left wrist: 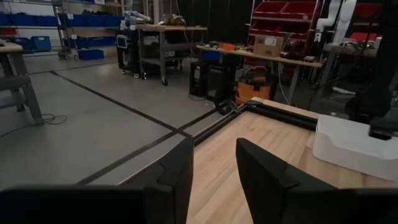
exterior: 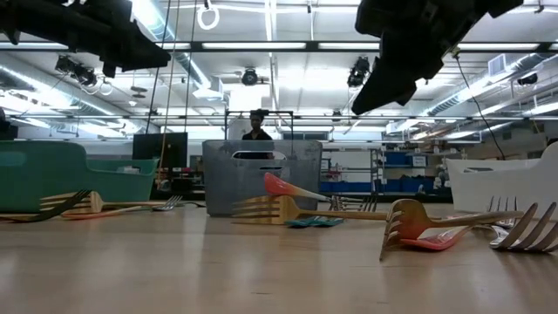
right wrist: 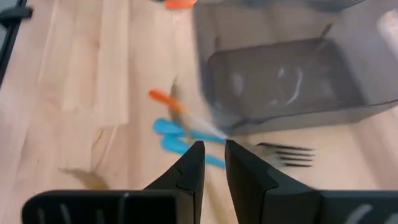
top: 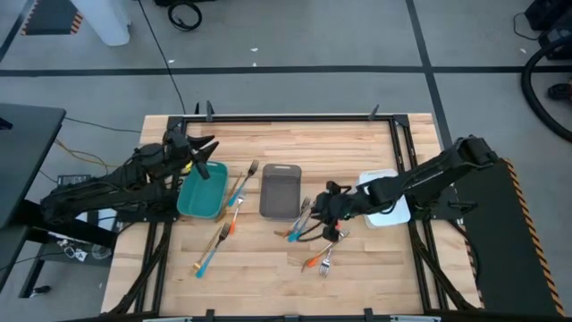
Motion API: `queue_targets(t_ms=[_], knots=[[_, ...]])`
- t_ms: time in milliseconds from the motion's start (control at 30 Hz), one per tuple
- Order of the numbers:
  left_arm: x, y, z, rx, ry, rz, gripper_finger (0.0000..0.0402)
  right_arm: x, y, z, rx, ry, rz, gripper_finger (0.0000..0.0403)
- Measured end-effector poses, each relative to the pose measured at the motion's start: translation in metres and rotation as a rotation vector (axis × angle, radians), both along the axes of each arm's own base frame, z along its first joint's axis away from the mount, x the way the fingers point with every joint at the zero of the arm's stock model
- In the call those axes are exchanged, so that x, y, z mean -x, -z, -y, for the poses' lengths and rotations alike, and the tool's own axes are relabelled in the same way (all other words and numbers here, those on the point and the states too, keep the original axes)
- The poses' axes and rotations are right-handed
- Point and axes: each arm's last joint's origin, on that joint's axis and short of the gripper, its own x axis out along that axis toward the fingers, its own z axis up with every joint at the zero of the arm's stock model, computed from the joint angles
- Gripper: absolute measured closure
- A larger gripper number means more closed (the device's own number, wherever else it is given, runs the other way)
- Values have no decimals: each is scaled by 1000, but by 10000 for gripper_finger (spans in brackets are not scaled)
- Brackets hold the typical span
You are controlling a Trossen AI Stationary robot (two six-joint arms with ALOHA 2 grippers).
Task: Sort silverware by color (type)
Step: Put the gold fork into the white bin
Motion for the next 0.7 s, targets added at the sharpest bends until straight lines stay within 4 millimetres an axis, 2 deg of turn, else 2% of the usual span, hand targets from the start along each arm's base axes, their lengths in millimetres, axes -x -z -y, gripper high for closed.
queue_targets(t_ms=[433, 700], knots=[[0, -2, 0, -2, 0, 28, 271, -19, 13, -50, 25, -180, -141, 329], [0, -4, 0, -9, 0, 48, 271, -27, 34, -72, 43, -222, -206, 273]])
